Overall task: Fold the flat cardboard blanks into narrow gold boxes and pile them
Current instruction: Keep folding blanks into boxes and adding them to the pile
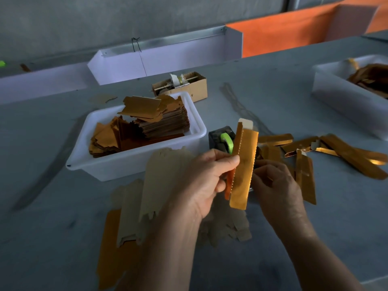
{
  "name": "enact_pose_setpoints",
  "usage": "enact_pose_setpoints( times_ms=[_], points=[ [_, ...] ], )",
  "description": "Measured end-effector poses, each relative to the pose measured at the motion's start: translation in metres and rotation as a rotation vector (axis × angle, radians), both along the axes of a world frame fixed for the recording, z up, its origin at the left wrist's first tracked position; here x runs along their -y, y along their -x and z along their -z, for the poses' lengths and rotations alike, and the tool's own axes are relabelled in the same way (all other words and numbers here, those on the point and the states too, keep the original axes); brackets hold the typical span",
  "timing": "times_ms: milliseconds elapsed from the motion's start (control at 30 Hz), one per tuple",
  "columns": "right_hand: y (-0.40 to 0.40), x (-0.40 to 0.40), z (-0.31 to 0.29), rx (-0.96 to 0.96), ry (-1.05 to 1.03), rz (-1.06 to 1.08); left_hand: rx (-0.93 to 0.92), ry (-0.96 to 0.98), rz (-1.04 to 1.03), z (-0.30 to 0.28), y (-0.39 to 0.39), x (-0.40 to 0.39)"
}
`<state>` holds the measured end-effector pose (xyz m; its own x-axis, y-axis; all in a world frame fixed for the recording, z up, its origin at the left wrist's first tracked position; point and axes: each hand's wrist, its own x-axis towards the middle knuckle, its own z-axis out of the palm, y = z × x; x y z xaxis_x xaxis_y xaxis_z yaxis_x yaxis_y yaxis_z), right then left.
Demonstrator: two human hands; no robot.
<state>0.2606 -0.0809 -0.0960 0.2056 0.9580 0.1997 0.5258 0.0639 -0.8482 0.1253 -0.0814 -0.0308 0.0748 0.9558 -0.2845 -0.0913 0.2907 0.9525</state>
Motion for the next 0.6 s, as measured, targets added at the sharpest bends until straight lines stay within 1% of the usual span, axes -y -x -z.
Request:
enact_pose_setpoints(
  times_ms=[167, 233, 300, 433, 467, 533, 600],
  points=[
    [0.0, 0.0, 0.003, -0.06, -0.019, -0.017, 0.031, 0.039, -0.003, 0.014, -0.008, -0.004],
    [-0.001, 0.0, 0.004, -0.057, -0.035, -0.031, 0.043, 0.057, -0.003, 0.015, -0.007, -0.006],
    [-0.001, -0.001, 0.003, -0.012, -0.051, -0.035, 0.044, 0.075, 0.002, 0.014, -0.006, -0.007],
    [-0.005, -0.004, -0.001, 0.185, -0.063, -0.049, 0.009, 0.093, 0.007, 0.012, -0.006, -0.009],
    [-0.007, -0.004, -0.001, 0.18, -0.059, -0.041, 0.011, 0.094, 0.012, 0.011, -0.005, -0.009],
    [-0.013, -0.001, -0.005, 0.059, -0.034, 0.002, 0.031, 0.095, 0.015, 0.01, -0.005, -0.008],
    [-0.019, 0.004, -0.014, -0.157, 0.023, 0.021, 0.04, 0.093, 0.01, 0.009, -0.005, -0.007]
  ],
)
